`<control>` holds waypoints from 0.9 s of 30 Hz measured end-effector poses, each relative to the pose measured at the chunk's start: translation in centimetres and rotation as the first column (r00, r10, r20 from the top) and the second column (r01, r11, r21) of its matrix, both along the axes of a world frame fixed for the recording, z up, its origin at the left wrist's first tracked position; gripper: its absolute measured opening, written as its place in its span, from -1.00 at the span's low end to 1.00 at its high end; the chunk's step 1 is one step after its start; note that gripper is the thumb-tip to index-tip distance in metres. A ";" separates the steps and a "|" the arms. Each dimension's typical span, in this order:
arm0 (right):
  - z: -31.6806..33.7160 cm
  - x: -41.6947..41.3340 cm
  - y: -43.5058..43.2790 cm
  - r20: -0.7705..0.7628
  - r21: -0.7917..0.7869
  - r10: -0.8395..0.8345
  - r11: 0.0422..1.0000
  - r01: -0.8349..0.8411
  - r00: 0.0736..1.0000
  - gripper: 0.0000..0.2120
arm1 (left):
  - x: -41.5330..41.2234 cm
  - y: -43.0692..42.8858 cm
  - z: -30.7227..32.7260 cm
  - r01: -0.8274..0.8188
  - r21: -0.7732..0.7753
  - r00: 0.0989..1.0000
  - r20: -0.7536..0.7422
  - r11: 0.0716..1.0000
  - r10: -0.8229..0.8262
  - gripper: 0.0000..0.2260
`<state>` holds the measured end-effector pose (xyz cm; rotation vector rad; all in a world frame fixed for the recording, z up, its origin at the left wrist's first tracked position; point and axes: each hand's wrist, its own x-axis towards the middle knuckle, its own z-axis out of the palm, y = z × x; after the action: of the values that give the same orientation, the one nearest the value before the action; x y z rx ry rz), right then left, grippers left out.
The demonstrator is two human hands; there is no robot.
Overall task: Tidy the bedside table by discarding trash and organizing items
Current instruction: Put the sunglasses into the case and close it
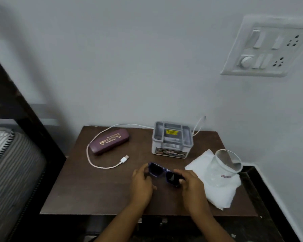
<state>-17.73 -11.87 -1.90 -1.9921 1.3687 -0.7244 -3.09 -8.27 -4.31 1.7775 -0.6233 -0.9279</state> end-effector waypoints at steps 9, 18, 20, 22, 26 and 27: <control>0.8 3.2 -1.2 -0.062 -0.084 0.069 0.994 -0.074 0.996 -0.69 | 1.1 2.3 2.3 -0.032 0.012 0.983 -0.179 0.999 0.034 -0.63; 2.5 14.4 -1.4 0.161 -0.073 0.087 0.994 -0.077 0.983 -0.70 | 12.6 3.6 4.5 -0.385 -0.124 0.906 0.136 0.914 0.400 -0.61; 2.6 17.5 -2.5 0.141 0.047 0.068 0.996 -0.075 0.988 -0.64 | 14.6 2.8 4.4 -0.375 -0.051 0.910 0.168 0.926 0.378 -0.55; 2.8 19.9 -3.9 0.075 0.205 0.056 0.976 -0.070 0.996 -0.56 | 16.1 2.0 3.5 -0.347 0.008 0.932 0.116 0.938 0.344 -0.54; 2.6 22.6 -5.9 0.001 0.449 0.041 0.893 -0.037 0.999 -0.48 | 17.4 0.8 1.3 -0.312 0.073 0.949 0.063 0.947 0.308 -0.50; 2.2 23.0 -6.3 0.000 0.474 0.034 0.880 -0.029 0.999 -0.49 | 17.7 0.6 0.6 -0.312 0.061 0.950 0.046 0.948 0.310 -0.46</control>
<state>5.31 -18.19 0.35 -1.6198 1.3580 -0.3185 14.57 -7.67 -3.67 1.8895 -0.3221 -0.7071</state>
